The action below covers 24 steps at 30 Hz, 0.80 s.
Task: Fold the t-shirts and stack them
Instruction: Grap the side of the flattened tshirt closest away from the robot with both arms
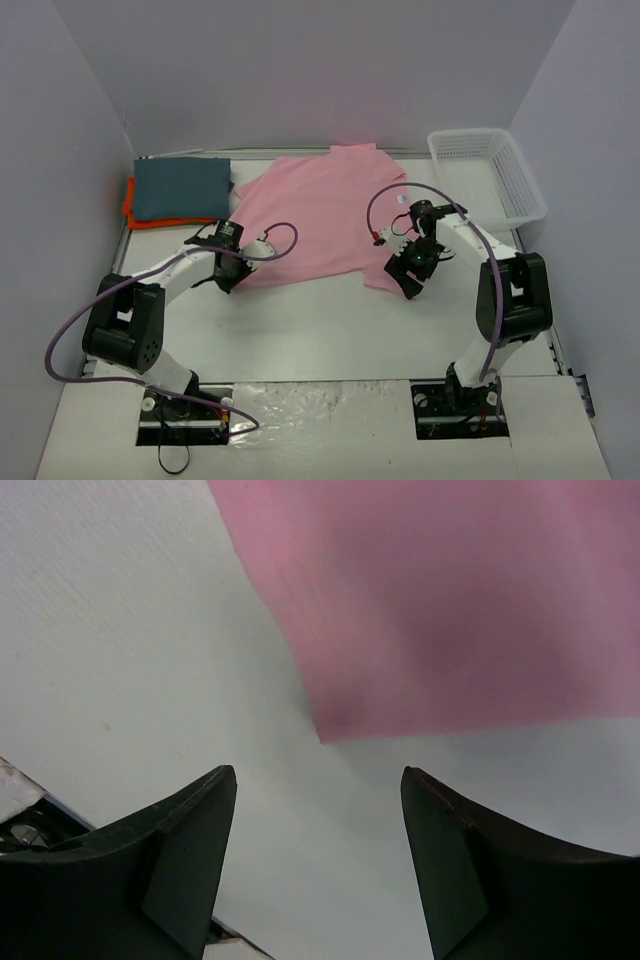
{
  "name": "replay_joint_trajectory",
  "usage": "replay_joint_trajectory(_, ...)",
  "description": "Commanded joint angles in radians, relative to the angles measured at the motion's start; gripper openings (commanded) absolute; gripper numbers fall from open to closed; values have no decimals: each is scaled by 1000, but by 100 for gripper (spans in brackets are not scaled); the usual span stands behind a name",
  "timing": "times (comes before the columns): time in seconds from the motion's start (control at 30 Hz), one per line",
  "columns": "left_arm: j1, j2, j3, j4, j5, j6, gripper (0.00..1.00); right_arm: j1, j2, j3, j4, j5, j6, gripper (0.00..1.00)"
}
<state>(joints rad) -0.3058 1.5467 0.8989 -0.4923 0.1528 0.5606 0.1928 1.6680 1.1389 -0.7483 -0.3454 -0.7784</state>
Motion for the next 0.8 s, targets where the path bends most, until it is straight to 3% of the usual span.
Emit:
replay_joint_trajectory(0.0, -4, -10, 48, -37, 7, -27, 2, 28, 38, -34, -75, 28, -41, 63)
replay_joint_trajectory(0.53, -4, 3, 51, -23, -13, -47, 2, 42, 190, -31, -19, 92, -78, 59)
replay_joint_trajectory(0.77, -3, 9, 49, -8, -13, -48, 2, 59, 219, -51, 36, 123, -27, 52)
